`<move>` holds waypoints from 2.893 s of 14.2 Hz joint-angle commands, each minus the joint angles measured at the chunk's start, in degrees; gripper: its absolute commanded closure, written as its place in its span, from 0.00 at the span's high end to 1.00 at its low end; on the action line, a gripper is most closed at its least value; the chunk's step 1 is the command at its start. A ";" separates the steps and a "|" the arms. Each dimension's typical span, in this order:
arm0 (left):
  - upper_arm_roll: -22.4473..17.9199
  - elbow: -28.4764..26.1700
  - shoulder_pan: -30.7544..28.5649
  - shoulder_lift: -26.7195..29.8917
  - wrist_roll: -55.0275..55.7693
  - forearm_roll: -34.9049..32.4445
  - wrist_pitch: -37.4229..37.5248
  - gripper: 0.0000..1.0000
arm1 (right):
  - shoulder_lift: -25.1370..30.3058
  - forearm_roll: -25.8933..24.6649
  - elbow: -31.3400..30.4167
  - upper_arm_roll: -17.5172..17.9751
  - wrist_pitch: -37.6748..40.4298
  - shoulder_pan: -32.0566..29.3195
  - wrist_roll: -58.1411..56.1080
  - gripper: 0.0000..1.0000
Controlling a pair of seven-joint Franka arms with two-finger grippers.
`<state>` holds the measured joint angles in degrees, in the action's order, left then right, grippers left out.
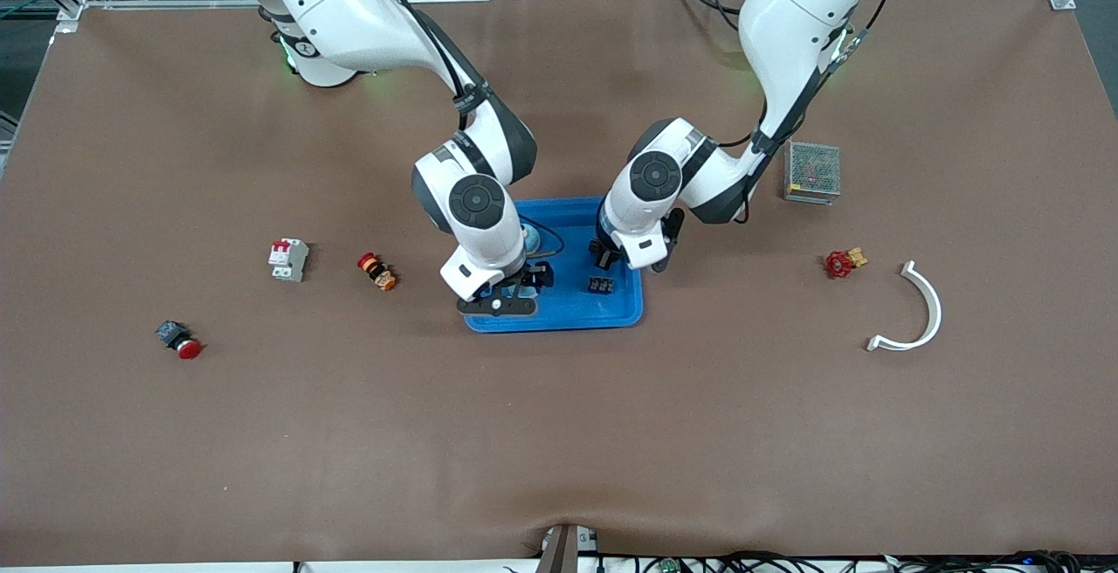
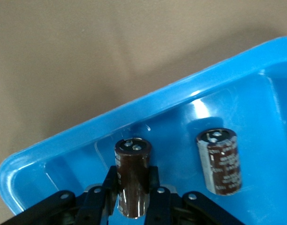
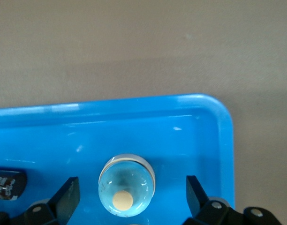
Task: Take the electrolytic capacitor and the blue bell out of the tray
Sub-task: 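Grasp a black capacitor with the left gripper while the right gripper grasps a bell, then carry the capacitor with the left gripper toward the white arc piece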
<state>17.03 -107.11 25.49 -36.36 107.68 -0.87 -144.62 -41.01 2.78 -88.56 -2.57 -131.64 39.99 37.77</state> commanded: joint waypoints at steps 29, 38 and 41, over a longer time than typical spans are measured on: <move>0.55 -14.35 -32.51 18.51 -38.22 -15.04 30.98 0.00 | -3.20 -0.41 -3.11 -0.60 -6.26 2.46 -0.07 0.78; 0.55 -18.66 -35.42 15.26 -40.53 -14.07 22.28 0.00 | -2.68 -0.23 -2.49 -0.51 -5.21 1.49 -0.68 0.46; 0.55 -18.58 -36.30 13.34 -40.35 -13.98 20.69 0.00 | -1.45 0.29 -0.48 -0.51 0.21 1.05 -2.60 0.46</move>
<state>17.19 -125.24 -9.82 -22.53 66.81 -14.75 -122.65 -43.97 2.68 -90.48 -3.27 -135.55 41.63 37.14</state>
